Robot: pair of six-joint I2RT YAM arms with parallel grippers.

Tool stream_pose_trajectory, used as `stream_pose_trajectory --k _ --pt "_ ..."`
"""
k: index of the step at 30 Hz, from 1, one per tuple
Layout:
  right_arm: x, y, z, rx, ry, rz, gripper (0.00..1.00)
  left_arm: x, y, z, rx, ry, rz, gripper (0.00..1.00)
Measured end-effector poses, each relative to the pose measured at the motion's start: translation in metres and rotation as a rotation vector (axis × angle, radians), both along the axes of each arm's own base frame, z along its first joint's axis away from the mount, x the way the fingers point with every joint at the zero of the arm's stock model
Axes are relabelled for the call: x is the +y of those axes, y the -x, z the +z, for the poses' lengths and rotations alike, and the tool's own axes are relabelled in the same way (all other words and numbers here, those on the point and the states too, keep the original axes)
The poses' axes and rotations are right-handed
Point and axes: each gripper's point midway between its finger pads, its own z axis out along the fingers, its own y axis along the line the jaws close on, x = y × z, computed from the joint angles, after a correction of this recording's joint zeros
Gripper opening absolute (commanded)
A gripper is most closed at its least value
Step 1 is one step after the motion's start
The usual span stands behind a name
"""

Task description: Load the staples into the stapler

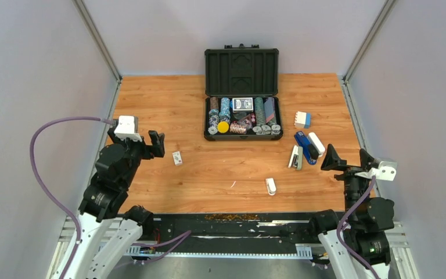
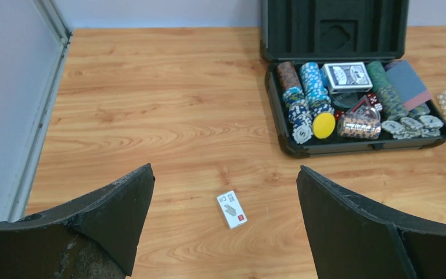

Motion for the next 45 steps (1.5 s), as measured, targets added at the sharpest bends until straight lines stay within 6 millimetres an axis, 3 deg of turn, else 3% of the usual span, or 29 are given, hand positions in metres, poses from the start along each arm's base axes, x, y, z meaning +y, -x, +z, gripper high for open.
stream_pose_trajectory --k 7,17,31,38,45 --pt "0.000 -0.001 0.000 0.003 0.001 0.001 1.00 -0.007 -0.024 -0.037 0.153 -0.030 0.030 1.00" --pt "0.003 -0.005 -0.003 0.019 0.006 0.010 1.00 -0.010 -0.039 -0.123 0.506 -0.073 0.119 1.00" --pt "0.009 -0.007 -0.004 0.026 0.014 0.043 1.00 -0.032 -0.059 -0.226 0.888 -0.059 0.219 1.00" --pt "0.012 -0.007 -0.005 0.028 0.017 0.059 1.00 -0.036 -0.074 -0.253 0.942 -0.062 0.265 0.93" --pt "0.013 -0.009 -0.008 0.035 0.018 0.062 1.00 -0.036 -0.077 -0.265 0.948 -0.042 0.306 0.73"
